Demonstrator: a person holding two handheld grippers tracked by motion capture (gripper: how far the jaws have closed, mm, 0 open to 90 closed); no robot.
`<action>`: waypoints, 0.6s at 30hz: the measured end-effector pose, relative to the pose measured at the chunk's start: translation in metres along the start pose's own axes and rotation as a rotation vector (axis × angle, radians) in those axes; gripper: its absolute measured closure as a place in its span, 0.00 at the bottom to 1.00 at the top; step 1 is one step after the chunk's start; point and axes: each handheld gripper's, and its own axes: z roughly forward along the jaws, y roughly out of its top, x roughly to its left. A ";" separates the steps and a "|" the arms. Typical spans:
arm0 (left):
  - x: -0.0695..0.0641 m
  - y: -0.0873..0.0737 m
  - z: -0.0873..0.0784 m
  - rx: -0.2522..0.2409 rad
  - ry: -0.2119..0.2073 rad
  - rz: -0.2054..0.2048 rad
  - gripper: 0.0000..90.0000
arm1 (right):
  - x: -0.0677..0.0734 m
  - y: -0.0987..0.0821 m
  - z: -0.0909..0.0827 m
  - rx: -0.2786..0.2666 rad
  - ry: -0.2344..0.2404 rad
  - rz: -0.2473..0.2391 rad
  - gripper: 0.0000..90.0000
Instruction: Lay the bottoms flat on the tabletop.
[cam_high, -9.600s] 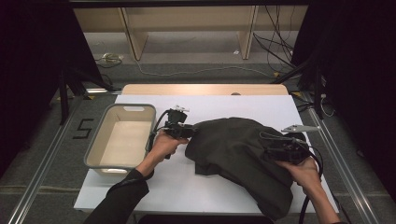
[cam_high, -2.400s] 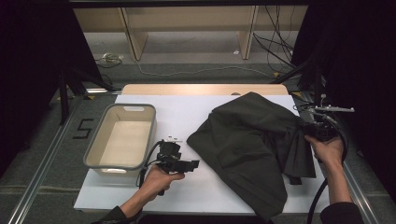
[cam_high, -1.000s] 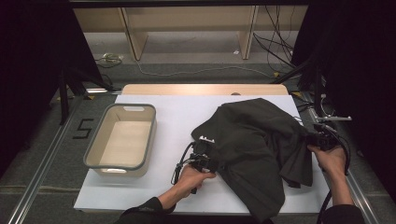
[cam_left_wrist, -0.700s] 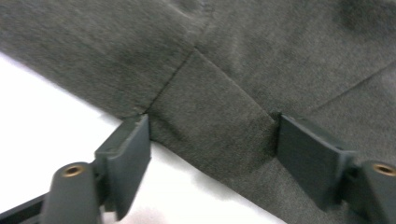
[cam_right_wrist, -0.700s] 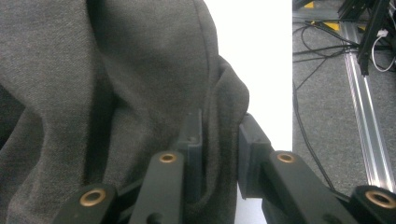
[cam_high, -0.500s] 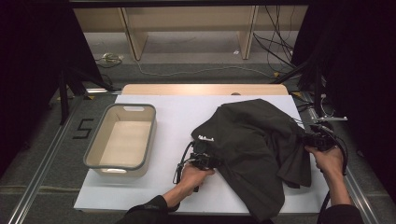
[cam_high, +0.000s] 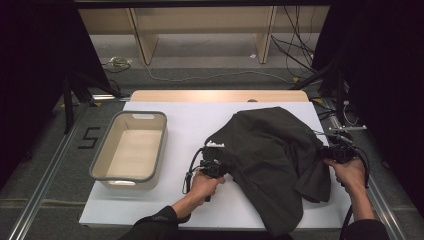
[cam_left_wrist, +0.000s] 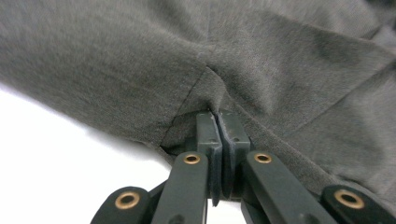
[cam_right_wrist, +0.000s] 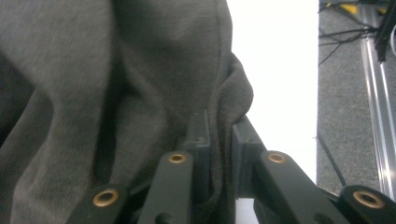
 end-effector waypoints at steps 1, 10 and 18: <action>0.002 0.002 -0.004 -0.010 0.001 0.002 0.98 | 0.001 -0.001 0.000 0.009 0.006 -0.010 0.91; 0.032 0.023 -0.047 -0.097 0.023 -0.009 0.98 | 0.030 -0.008 -0.001 0.092 0.046 -0.109 0.93; 0.040 0.033 -0.070 -0.123 0.028 -0.023 0.99 | 0.049 -0.019 -0.019 0.099 0.075 -0.137 0.94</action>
